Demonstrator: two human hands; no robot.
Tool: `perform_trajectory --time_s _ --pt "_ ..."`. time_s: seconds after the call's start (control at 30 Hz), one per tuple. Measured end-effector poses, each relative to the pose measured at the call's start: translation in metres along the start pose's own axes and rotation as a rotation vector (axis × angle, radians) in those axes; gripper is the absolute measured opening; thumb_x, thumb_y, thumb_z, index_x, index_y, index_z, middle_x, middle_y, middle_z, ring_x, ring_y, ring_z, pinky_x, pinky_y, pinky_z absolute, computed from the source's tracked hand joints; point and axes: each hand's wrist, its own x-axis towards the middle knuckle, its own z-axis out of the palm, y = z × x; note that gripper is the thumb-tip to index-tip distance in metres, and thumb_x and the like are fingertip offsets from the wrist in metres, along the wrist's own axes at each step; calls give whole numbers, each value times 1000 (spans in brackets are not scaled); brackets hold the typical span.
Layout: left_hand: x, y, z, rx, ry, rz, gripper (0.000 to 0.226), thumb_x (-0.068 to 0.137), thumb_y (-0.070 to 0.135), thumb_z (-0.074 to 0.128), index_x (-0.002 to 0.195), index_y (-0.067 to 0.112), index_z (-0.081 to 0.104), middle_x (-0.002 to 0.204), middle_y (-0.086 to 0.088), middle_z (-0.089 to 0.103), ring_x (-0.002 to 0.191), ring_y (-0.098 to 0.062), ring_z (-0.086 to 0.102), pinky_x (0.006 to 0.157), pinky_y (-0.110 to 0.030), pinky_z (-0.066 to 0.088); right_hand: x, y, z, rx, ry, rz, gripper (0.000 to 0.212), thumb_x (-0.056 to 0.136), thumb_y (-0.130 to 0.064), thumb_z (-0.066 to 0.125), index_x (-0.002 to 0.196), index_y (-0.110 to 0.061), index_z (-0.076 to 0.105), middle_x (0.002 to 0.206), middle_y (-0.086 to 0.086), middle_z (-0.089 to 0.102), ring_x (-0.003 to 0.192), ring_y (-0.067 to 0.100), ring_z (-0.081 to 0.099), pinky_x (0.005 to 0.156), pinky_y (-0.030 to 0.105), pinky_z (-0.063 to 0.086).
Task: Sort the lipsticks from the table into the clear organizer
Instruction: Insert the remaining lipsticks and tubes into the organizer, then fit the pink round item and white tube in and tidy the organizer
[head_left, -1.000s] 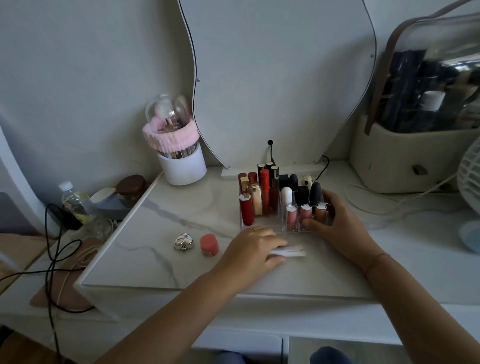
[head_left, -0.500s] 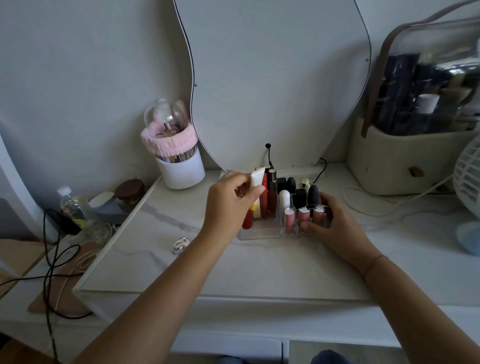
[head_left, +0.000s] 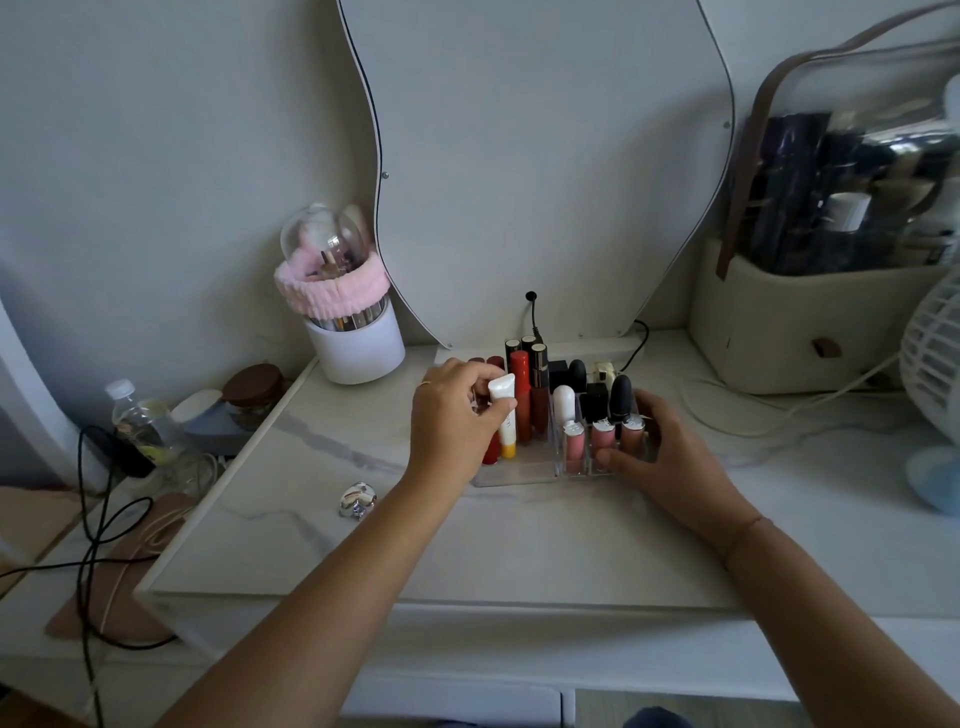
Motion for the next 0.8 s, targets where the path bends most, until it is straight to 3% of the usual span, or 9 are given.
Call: perform_trajectory --time_s 0.27,0.47,0.8 --pt "-1 2 0 -25 16 51 30 65 17 82 91 15 69 77 9 56 70 -5 41 70 -32 43 0 1 0 -13 7 -1 75 69 -28 79 134 -27 41 114 -12 61 100 8 59 75 17 40" --pt "-2 5 -1 -11 3 63 28 66 18 82 90 14 69 78 4 60 74 -11 43 71 -36 45 1 2 1 -7 -1 4 74 69 -29 79 132 -31 42 113 -13 62 99 6 60 74 15 41" --pt "-6 2 -14 -40 46 84 29 67 18 81 93 15 68 78 3 60 75 -10 45 71 -34 45 0 0 0 -4 -2 4 74 69 -26 79 134 -28 41 115 -11 62 101 9 60 80 22 42"
